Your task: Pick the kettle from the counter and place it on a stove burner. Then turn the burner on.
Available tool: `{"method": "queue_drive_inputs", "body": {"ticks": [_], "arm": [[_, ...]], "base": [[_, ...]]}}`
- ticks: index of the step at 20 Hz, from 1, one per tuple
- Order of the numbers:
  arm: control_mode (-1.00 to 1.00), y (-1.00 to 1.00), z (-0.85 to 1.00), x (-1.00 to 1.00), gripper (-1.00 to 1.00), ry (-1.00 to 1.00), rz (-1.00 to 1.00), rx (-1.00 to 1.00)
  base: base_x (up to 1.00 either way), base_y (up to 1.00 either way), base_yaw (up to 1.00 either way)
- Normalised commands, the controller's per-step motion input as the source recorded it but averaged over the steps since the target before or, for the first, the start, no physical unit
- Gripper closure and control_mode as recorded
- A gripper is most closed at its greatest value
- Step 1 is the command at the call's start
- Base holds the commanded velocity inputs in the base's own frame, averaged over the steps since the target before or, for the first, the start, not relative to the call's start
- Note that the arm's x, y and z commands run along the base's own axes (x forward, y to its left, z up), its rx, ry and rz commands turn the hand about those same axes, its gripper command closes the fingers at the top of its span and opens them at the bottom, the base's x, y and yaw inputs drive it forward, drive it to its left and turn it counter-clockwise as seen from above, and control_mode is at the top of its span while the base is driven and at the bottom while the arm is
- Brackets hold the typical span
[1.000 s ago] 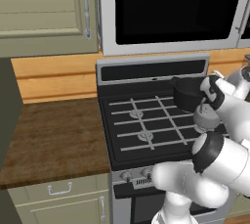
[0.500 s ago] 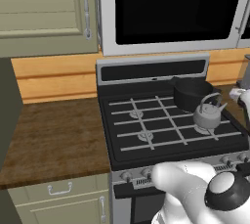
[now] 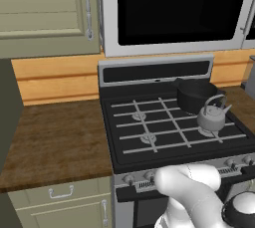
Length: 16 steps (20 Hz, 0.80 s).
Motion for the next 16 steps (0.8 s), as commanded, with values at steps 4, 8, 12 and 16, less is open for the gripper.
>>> {"method": "queue_drive_inputs", "body": {"ticks": [4,8,12,16], "arm": [[-1.0,-0.14,-0.47,-0.28,-1.0,-0.36,0.25,-0.29],[-1.0,-0.04,-0.56,-0.13,-1.0,-0.41,0.16,-0.32],[-1.0,0.0,-0.53,-0.2,-1.0,-0.4,0.09,-0.31],[-1.0,0.0,-0.44,-0.43,-1.0,-0.4,0.03,-0.29]], "base": [[0.0,0.0,0.0],[0.0,0.0,0.0],[0.0,0.0,0.0],[0.0,0.0,0.0]]}}
